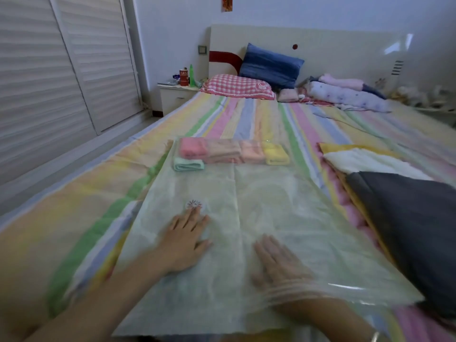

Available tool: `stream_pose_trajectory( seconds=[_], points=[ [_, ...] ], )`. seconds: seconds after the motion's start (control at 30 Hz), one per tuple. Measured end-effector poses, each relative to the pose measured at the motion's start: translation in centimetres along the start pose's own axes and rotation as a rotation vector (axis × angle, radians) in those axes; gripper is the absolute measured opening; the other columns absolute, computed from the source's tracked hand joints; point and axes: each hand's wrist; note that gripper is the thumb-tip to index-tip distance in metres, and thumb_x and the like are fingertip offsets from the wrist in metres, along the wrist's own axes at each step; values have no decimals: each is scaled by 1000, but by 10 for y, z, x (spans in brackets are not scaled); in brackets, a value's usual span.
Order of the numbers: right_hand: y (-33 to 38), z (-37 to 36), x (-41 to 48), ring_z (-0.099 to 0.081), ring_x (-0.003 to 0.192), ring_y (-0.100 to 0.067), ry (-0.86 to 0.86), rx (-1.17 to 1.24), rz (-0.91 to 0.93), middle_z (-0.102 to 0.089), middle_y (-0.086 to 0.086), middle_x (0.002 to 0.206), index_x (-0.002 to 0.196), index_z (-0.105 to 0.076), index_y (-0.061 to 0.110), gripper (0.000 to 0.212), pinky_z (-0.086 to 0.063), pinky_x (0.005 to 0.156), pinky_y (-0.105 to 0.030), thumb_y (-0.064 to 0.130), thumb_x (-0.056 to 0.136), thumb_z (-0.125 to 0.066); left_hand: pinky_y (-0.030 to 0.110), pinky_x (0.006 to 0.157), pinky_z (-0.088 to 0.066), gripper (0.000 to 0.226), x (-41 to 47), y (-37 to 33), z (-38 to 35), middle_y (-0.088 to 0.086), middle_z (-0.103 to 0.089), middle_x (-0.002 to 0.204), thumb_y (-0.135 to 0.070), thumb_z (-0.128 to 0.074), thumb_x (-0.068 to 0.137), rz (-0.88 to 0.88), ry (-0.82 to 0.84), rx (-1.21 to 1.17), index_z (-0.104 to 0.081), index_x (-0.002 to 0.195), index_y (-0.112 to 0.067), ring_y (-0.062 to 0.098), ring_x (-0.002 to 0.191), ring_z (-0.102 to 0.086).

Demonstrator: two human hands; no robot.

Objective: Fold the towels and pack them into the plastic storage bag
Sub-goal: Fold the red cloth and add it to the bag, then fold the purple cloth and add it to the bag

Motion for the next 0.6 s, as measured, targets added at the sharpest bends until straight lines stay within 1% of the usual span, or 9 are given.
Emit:
stream_pose_trajectory(
  seconds=[0.07,0.13,0.2,0.27,0.3,0.37,0.43,0.53,0.6],
  points=[
    [3,24,-25,-58,117,-18,58,25,82,-58,-3,131,125,-55,14,42,-40,97,-22,36,100,-30,35,120,0,91,-3,-29,7,1,3,163,-67,-3,73,-13,-33,-85,-10,154,-26,15,149,4],
    [3,55,-49,-52,122,-12,125,123,139,-56,5,133,126,-59,21,37,-33,102,-19,28,99,-36,28,118,-4,73,-8,-69,13,1,-10,162,-54,-21,84,-88,-89,-192,-24,151,-25,13,148,-7],
    [0,86,-71,-57,111,-10,304,257,51,-64,8,122,118,-66,28,34,-41,97,-21,20,92,-46,23,116,-6,53,-12,-112,18,-1,-18,160,-42,-32,98,-191,-130,-297,-33,148,-24,12,147,-13],
    [-6,108,-85,-66,86,-4,270,374,-65,-73,12,95,96,-74,31,32,-52,84,-24,16,86,-48,22,115,-7,45,-14,-148,20,-3,-21,159,-34,-37,102,-290,-156,-373,-35,147,-26,11,147,-15],
    [-13,112,-91,-66,75,-2,199,412,-148,-73,13,84,86,-73,31,30,-54,77,-26,15,85,-47,23,116,-8,45,-15,-163,20,-4,-22,159,-36,-37,102,-334,-166,-390,-36,146,-27,12,147,-16],
    [-35,114,-99,-62,64,-3,-49,341,-315,-71,13,78,79,-67,32,25,-52,66,-27,17,85,-47,25,116,-10,48,-14,-189,17,-2,-21,159,-42,-37,101,-414,-172,-379,-36,147,-28,14,147,-16],
    [-65,106,-108,-57,72,-9,-266,159,-430,-66,11,87,85,-61,31,17,-47,64,-29,18,85,-50,26,117,-9,51,-13,-208,10,-2,-18,160,-46,-39,100,-448,-119,-342,-33,148,-30,14,148,-13],
    [-111,86,-121,-52,94,-25,-286,-81,-505,-55,1,98,94,-59,21,18,-43,68,-35,19,77,-62,31,120,-5,71,-12,-227,-4,-2,-10,162,-67,-39,89,-464,-20,-230,-25,150,-34,13,149,-5],
    [-134,78,-132,-51,96,-30,-224,-196,-559,-52,-4,101,97,-57,18,32,-43,71,-37,31,71,-73,35,121,-1,94,-11,-232,-16,-2,-4,163,-83,-23,70,-493,14,-110,-16,152,-36,13,149,-1]
  ],
)
Point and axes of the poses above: each hand's wrist, its own x-axis towards the middle knuckle, its own z-axis out of the back of the hand, y = z × x
